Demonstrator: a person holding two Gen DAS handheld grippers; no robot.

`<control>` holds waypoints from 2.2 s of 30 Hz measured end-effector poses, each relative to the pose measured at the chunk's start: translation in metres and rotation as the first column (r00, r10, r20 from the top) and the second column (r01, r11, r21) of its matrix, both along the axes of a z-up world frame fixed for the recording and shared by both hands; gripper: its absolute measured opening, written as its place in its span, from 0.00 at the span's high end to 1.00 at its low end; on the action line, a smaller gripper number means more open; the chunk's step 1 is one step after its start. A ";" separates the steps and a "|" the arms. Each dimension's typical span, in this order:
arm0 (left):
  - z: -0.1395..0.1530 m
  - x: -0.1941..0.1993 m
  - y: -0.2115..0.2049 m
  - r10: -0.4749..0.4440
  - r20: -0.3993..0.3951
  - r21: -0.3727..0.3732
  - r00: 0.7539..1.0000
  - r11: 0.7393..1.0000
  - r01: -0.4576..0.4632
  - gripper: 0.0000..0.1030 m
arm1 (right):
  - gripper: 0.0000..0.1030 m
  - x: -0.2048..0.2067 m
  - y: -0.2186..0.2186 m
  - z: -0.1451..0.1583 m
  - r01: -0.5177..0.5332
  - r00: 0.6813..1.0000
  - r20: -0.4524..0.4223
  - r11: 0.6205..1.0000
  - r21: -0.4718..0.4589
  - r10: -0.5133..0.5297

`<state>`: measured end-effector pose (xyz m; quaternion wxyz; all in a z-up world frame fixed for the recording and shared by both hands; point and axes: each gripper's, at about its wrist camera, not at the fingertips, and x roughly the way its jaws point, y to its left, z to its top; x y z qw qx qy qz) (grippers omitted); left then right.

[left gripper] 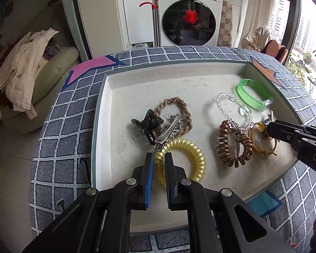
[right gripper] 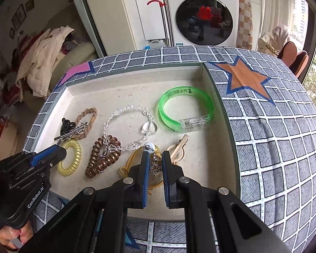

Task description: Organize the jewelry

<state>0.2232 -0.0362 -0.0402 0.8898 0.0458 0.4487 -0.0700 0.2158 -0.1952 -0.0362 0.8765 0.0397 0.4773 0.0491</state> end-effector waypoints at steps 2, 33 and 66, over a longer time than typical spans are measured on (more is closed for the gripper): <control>0.001 -0.002 0.000 -0.003 0.005 0.001 1.000 1.000 0.003 0.70 | 0.87 0.000 0.000 0.000 0.002 1.000 -0.004 1.000 0.004 -0.002; 0.022 -0.027 0.007 0.036 0.058 0.001 0.998 0.999 -0.036 0.70 | 0.59 -0.032 -0.007 0.020 0.010 0.999 0.038 1.000 0.024 -0.011; 0.027 -0.081 0.020 0.149 0.115 -0.023 0.982 0.989 -0.148 0.00 | 0.13 -0.074 -0.001 0.023 0.002 0.984 0.180 0.998 -0.070 0.011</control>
